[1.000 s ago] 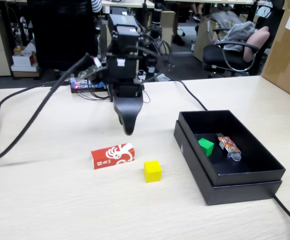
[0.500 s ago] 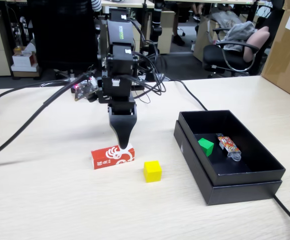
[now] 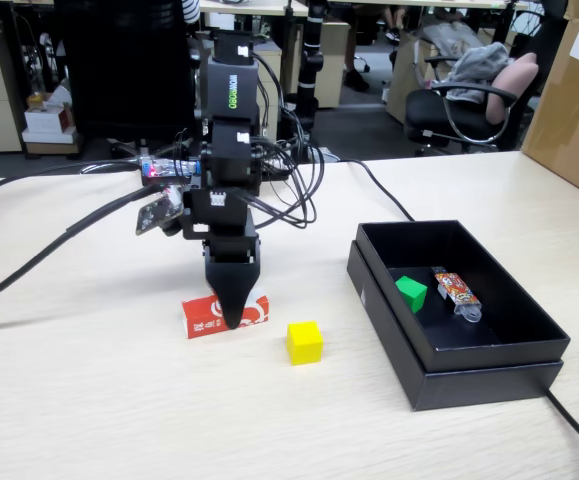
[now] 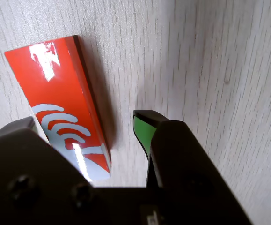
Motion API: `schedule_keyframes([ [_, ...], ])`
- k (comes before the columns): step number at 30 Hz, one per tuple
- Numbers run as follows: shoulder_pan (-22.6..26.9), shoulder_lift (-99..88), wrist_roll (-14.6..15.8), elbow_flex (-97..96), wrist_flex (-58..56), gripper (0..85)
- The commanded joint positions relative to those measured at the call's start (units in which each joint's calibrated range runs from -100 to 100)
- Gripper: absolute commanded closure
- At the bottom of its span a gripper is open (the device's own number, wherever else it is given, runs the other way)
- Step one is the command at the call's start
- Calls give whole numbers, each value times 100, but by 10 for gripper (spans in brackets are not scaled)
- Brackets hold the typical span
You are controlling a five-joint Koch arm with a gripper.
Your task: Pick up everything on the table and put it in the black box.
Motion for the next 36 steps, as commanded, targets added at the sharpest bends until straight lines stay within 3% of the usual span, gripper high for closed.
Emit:
schedule_keyframes([
  [1,-15,-63,-5,412,75,504],
  [8,-54,75,10,484,75,621],
  [11,-49,132,15,457,75,622],
  [15,-73,121,-10,502,178,839],
  [20,-78,63,-20,466,161,846],
  [26,142,-1072,24,1146,-1040,846],
  [36,1612,-3299,386,1037,-1515,846],
])
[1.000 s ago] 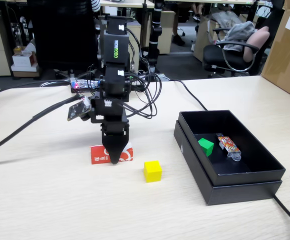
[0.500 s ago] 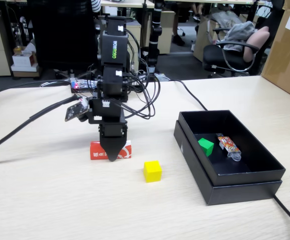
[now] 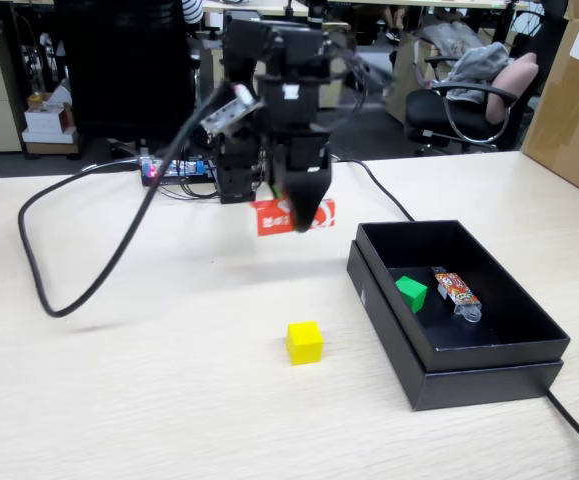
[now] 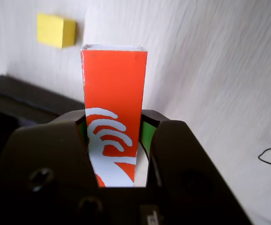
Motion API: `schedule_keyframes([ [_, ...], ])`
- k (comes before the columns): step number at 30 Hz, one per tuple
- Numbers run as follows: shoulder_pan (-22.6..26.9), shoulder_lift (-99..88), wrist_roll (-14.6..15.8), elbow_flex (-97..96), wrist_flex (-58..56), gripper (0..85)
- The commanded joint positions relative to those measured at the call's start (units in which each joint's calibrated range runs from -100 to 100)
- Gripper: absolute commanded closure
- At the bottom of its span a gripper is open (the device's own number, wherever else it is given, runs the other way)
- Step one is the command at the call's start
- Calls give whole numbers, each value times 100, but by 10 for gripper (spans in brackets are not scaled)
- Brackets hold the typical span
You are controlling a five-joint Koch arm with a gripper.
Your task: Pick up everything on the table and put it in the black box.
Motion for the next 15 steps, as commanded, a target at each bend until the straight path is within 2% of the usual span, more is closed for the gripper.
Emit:
schedule_keyframes([
  [1,464,-511,161,252,-109,846],
  [5,1114,235,503,1131,-109,846],
  [12,1387,1933,777,2572,21,846],
  [15,1372,2530,801,2536,332,846],
])
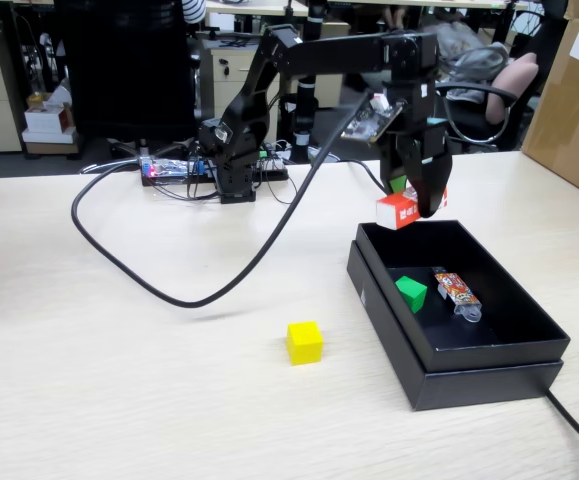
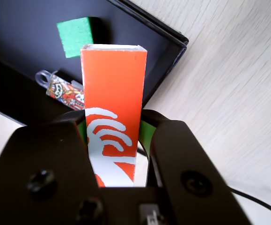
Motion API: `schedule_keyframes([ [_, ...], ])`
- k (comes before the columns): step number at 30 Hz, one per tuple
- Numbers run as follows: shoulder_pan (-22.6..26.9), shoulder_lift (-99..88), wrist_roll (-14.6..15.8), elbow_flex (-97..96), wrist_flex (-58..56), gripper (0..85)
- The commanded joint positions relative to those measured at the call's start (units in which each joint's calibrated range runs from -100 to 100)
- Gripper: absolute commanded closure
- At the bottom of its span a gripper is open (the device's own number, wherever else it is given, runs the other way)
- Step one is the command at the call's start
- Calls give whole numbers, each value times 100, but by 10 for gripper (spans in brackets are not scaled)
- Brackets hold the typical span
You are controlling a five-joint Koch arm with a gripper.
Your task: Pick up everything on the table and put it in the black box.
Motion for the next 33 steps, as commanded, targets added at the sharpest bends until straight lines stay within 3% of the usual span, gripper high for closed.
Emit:
schedule_keyframes([
  [1,5,219,10,536,491,846],
  [13,-230,884,-15,255,957,838],
  [14,-225,861,-15,183,957,739],
  [17,-220,792,-15,47,957,645],
  [19,-215,747,-15,-135,948,475],
  [28,-278,-366,-20,38,750,462],
  [33,-860,-1330,-205,-162,672,402],
])
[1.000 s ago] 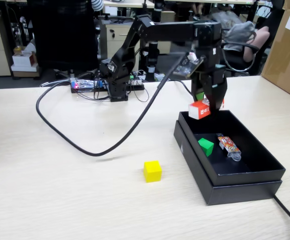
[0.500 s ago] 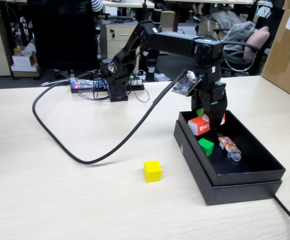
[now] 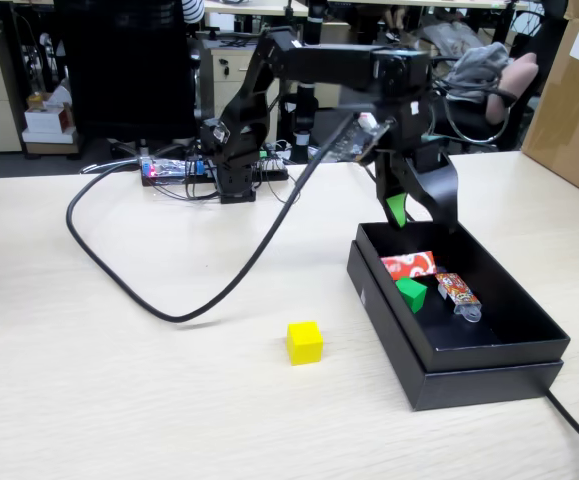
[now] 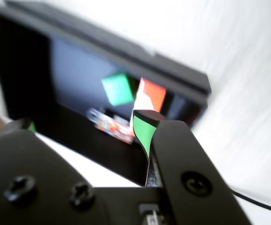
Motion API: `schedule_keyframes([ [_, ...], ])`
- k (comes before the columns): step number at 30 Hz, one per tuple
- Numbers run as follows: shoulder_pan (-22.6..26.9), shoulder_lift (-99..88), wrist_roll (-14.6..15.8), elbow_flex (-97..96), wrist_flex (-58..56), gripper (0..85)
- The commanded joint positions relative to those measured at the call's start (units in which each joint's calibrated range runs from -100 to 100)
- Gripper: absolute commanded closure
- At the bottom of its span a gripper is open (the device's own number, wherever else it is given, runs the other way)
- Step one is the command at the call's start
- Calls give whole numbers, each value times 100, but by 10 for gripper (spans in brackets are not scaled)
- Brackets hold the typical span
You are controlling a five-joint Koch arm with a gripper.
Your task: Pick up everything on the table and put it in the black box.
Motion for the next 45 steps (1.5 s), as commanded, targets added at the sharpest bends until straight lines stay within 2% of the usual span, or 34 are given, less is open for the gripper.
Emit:
schedule_keyframes([
  [1,-410,-829,-249,58,-19,398],
  [6,-1035,-760,-557,-803,-1,375],
  [12,-1328,-451,-757,-1565,310,375],
  [23,-1348,697,-733,-948,1113,407],
  [38,-1372,2498,-684,357,1191,408],
  [45,-1358,2671,-679,385,1191,435],
])
